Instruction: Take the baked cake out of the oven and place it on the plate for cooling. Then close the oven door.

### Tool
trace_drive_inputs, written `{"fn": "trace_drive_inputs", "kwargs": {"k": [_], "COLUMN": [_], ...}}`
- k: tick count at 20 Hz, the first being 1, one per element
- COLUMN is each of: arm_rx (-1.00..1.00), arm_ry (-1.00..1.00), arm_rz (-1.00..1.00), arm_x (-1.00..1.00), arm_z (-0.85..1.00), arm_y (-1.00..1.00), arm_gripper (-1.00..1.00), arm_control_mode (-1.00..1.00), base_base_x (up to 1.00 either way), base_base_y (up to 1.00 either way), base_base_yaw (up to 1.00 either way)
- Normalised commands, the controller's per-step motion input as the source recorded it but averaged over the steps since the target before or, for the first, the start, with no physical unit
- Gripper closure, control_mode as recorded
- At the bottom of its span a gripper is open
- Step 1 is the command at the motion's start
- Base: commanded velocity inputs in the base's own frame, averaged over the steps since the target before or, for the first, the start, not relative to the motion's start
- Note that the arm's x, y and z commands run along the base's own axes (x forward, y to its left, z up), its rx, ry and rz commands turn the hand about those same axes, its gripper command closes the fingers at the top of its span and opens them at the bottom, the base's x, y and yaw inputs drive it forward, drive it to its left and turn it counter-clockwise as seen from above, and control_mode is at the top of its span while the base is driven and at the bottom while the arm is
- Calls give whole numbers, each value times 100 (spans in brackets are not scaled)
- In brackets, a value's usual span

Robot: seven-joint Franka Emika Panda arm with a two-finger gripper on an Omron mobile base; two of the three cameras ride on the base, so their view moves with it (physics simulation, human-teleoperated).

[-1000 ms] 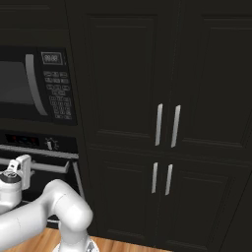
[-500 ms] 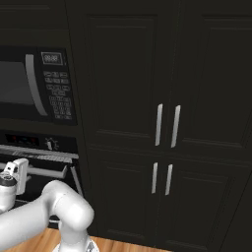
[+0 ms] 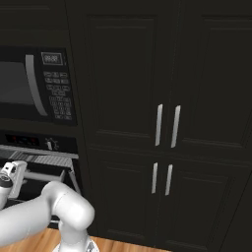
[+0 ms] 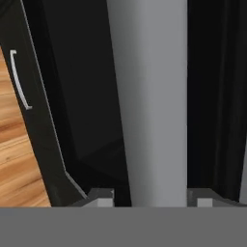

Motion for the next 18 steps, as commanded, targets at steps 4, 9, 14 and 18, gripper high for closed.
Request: {"fn": "trace_drive_inputs", "kwargs": {"k": [4,9,14,18], "arm_rx": [0,0,0,0], "arm_ry": [18,16,12,11], "arm_rz": [0,0,0,0], "arm_x": [-53,-54,-56,-56], "arm_z": [-47,-51,-56,-57], "arm_y": [16,17,18,19], "arm_gripper": [100,100,100,100], "arm_control_mode": [-100,-100,-100,-100], "base_base_x": [0,0,0,0], "base_base_y": [0,0,0,0], "base_base_yaw": [0,0,0,0]}}
